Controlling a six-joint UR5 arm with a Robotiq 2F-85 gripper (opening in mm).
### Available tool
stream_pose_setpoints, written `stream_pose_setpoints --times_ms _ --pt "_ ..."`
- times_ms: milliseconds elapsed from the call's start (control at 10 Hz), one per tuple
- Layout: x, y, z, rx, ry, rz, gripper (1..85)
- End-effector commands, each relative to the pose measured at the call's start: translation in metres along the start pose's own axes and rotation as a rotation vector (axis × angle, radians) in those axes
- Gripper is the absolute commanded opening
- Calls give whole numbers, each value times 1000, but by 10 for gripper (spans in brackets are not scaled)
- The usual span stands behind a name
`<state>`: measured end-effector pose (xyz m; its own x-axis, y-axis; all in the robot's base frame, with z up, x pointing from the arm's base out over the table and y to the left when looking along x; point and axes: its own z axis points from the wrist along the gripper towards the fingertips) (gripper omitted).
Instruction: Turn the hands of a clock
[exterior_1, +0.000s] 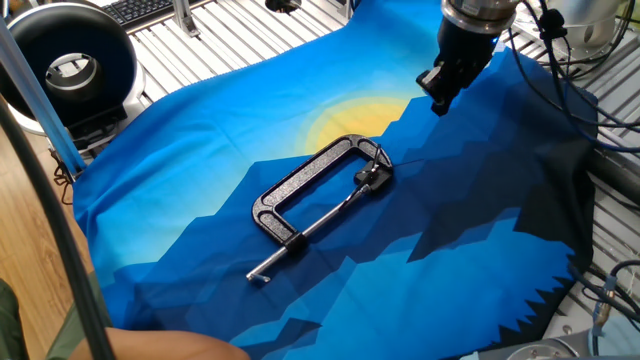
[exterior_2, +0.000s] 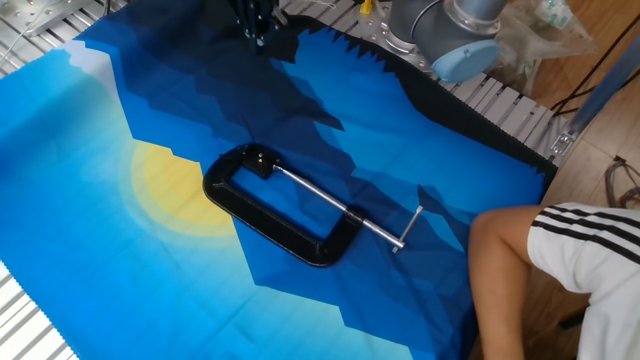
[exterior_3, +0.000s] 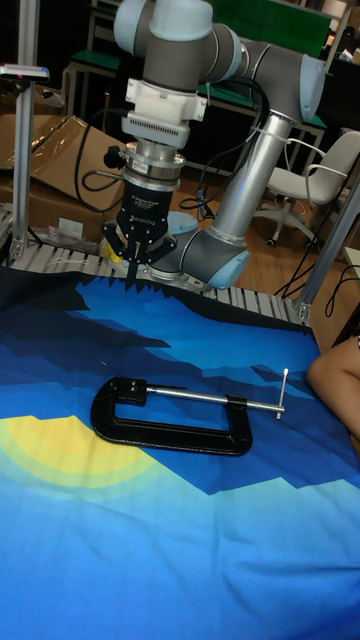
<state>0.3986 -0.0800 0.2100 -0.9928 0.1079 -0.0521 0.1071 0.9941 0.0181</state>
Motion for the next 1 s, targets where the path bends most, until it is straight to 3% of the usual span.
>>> stream_pose_setpoints --times_ms 0,300,900 --pt "3 -5 -4 -5 12 48 13" --pt "2 -9 2 -30 15 34 13" --pt "5 -13 5 -13 27 16 13"
